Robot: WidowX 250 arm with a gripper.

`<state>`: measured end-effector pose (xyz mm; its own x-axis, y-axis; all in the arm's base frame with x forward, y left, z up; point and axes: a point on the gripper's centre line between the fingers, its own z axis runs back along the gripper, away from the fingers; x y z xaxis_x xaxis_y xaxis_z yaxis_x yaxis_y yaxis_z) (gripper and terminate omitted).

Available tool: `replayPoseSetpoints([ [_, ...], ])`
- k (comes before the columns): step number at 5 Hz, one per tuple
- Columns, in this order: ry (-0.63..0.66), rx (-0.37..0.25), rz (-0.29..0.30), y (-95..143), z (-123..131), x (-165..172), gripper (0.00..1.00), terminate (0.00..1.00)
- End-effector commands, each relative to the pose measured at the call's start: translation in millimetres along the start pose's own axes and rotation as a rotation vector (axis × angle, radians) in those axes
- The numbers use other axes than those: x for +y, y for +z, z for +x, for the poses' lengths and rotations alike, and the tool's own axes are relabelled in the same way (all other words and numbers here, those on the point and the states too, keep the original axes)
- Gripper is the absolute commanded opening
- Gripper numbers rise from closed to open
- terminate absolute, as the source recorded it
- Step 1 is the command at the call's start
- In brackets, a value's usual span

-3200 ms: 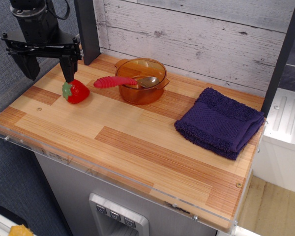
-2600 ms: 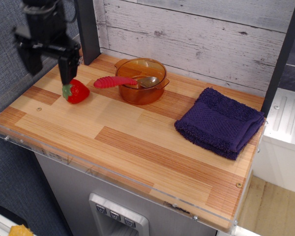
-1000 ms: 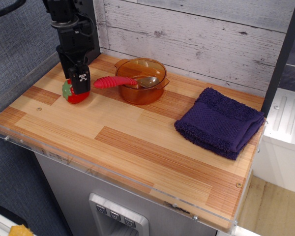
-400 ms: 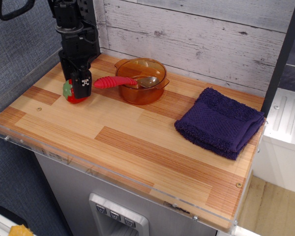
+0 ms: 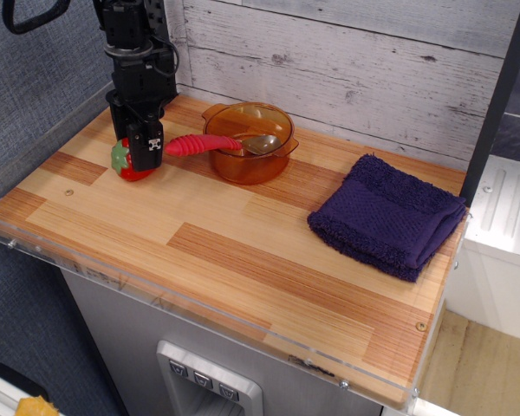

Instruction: Place strawberry on purple cloth.

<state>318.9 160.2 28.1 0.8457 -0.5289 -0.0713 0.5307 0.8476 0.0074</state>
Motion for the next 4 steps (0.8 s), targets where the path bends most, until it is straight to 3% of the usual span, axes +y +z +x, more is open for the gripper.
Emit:
replayPoseSetpoints([
  [1, 0.089, 0.000, 0.064, 25.3, -13.6, 10.1, 0.00, 0.00],
  [2, 0.145, -0.001, 0.084, 42.6, -28.5, 13.0, 0.00, 0.00],
  [4, 0.132, -0.052, 0.118, 79.5, -27.2, -17.1, 0.00, 0.00],
])
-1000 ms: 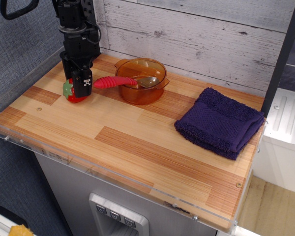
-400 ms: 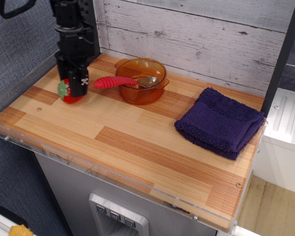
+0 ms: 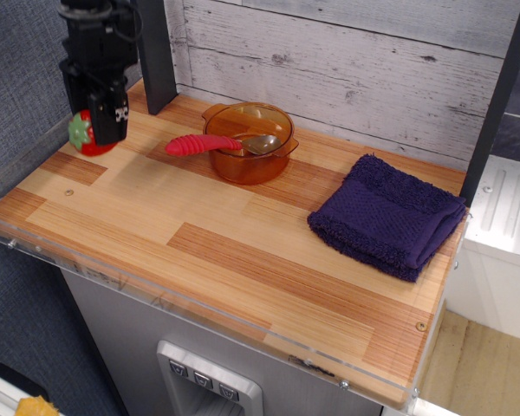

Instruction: Place strawberry on purple cloth.

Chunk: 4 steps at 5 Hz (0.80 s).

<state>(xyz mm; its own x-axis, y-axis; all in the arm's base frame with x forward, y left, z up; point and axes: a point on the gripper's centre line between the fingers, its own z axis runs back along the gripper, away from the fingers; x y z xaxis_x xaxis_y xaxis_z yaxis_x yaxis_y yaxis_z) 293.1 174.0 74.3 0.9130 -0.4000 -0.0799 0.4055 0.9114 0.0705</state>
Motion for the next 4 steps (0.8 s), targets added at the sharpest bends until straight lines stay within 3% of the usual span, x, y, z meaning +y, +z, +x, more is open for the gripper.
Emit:
replayPoseSetpoints([
  [1, -0.101, -0.119, 0.063, 51.2, 16.3, -37.7, 0.00, 0.00],
  [3, -0.284, -0.181, 0.060, 75.8, 41.0, -91.7, 0.00, 0.00],
  [4, -0.404, -0.163, 0.055, 68.5, 59.5, -118.6, 0.00, 0.00],
])
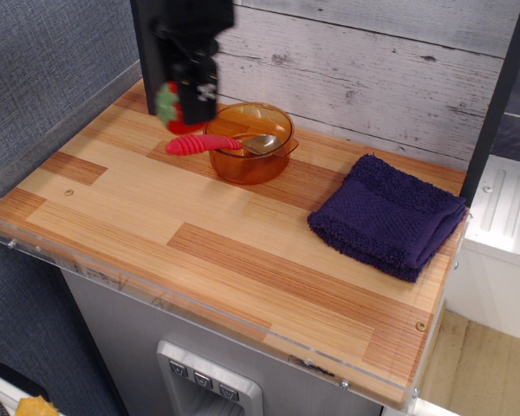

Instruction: Place strawberry on purple cloth.

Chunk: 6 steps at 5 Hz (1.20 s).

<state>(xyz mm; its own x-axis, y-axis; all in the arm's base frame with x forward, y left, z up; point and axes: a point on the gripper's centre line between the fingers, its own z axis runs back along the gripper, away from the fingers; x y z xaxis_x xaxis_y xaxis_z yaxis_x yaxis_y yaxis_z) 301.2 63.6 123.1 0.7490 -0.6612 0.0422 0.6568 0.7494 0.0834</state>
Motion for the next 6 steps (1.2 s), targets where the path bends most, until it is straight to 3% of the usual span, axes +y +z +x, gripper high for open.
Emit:
replayPoseSetpoints([
  [1, -0.200, -0.035, 0.012, -3.3, 42.6, -36.1, 0.00, 0.00],
  [2, -0.285, -0.098, 0.010, -8.9, 68.1, -53.7, 0.00, 0.00],
  [3, -0.437, -0.092, 0.045, -21.4, 91.5, -68.1, 0.00, 0.00],
  [4, -0.460, -0.125, 0.009, -36.4, 109.9, -78.1, 0.00, 0.00],
  [5, -0.486, -0.132, 0.024, -51.2, 121.0, -88.1, 0.00, 0.00],
  [6, -0.507, -0.158, -0.007, -61.5, 132.8, -95.1, 0.00, 0.00],
])
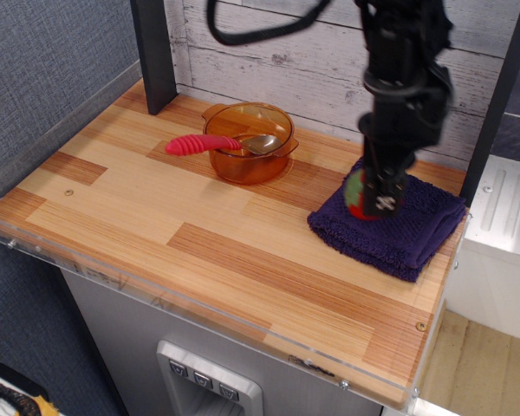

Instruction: Place strawberry on purple cloth.

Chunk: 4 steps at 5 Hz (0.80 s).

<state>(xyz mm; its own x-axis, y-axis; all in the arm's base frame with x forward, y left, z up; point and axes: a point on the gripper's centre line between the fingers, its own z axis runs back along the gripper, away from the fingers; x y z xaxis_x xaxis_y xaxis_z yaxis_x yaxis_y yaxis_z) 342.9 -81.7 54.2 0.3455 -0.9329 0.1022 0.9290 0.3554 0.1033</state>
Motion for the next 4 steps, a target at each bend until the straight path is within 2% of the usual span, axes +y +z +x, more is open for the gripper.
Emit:
replayPoseSetpoints([
  [1, -0.023, -0.059, 0.015, -2.5, 19.5, -7.3, 0.00, 0.00],
  [2, 0.037, -0.048, 0.042, -4.4, 17.3, -6.5, 1.00, 0.00],
  [3, 0.047, -0.031, 0.035, 2.7, 13.3, -4.9, 1.00, 0.00],
  [4, 0.094, -0.045, 0.038, 13.1, 6.4, -2.3, 1.00, 0.00],
])
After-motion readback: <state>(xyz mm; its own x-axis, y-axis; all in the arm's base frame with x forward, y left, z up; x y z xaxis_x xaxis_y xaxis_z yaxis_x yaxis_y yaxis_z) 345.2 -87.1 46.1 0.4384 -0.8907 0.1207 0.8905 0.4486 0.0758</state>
